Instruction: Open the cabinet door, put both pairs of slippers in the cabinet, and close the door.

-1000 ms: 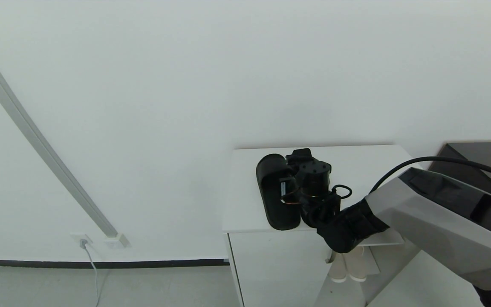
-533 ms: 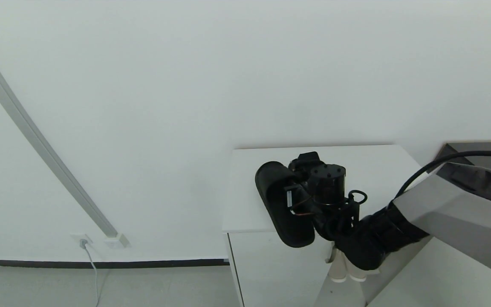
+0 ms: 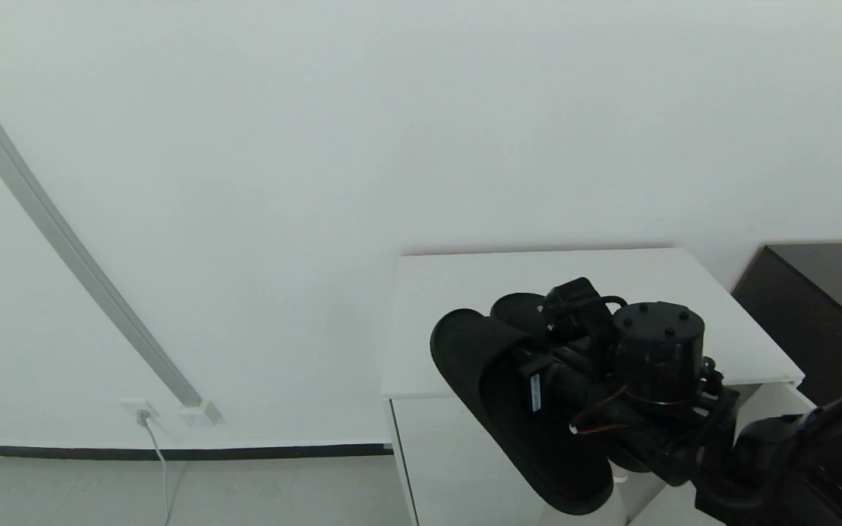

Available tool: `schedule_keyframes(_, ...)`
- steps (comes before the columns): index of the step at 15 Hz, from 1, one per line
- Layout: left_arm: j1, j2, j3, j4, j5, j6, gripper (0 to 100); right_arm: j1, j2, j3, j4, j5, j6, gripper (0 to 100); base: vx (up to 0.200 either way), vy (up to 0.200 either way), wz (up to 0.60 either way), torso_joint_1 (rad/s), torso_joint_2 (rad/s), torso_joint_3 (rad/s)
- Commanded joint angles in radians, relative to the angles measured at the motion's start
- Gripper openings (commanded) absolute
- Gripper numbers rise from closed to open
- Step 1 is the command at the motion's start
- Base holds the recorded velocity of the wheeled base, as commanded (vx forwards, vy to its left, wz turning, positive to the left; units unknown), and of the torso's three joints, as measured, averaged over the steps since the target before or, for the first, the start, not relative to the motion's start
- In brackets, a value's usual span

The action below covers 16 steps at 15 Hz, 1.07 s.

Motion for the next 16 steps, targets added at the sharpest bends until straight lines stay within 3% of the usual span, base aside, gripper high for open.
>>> schedule_keyframes(1, 0.000, 0.000, 0.000, 0.000, 0.000, 0.000, 0, 0.027, -0.055, 0.033, 0.000, 0.000, 0.000, 0, 0.000, 0.000, 0.00, 0.000, 0.00, 0.000)
schedule_keyframes(9, 0.000, 0.000, 0.000, 0.000, -0.002, -0.001, 0, 0.035, -0.021, 0.030, -0.002, -0.001, 0.000, 0, 0.000, 0.000, 0.00, 0.000, 0.00, 0.000)
schedule_keyframes(16, 0.000, 0.000, 0.000, 0.000, 0.000, -0.003, 0, 0.039, -0.009, 0.025, -0.006, -0.006, -0.001, 0, -0.200, 0.000, 0.00, 0.002, 0.00, 0.004)
